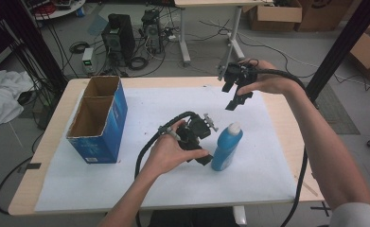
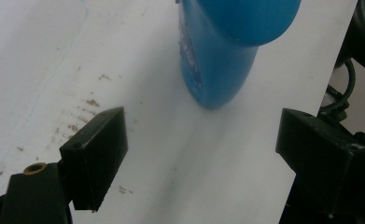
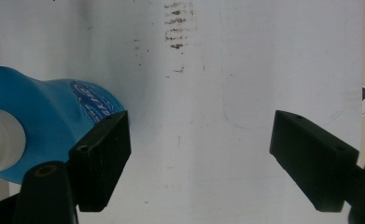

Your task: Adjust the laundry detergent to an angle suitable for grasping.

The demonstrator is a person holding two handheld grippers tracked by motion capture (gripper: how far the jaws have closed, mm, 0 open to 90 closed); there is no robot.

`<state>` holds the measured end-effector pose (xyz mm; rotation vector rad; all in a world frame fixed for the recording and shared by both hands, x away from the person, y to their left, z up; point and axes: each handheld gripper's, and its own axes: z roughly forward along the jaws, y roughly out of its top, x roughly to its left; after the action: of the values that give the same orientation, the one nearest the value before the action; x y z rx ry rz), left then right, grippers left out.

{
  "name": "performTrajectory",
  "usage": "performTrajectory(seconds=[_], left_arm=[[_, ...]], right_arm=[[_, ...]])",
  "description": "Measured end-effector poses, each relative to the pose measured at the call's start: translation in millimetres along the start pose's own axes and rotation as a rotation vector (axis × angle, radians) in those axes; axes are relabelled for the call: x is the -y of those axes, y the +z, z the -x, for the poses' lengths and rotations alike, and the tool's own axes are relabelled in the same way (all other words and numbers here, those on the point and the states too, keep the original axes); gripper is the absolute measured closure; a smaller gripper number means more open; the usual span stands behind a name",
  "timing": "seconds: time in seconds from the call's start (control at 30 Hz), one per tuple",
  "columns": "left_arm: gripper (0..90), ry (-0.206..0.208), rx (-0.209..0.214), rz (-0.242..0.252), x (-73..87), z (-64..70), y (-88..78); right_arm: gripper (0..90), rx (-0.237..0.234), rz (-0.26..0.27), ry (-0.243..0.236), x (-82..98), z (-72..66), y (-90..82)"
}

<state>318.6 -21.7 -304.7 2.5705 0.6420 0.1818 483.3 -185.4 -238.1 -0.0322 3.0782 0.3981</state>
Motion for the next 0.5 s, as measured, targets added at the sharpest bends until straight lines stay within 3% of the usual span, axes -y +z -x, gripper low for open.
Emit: performTrajectory(seconds=[0.17, 0.5], left_arm=[[17.4, -0.076, -0.006, 0.042, 0.2, 8.0, 2.4], [17.3, -0.097, -0.036, 0.057, -10.6, 18.5, 14.4]], right_arm=[[20.6, -0.001, -0.003, -0.003, -0.8, -0.1, 0.9], [20.6, -0.001, -0.014, -0.003, -1.3, -1.1, 1.9]])
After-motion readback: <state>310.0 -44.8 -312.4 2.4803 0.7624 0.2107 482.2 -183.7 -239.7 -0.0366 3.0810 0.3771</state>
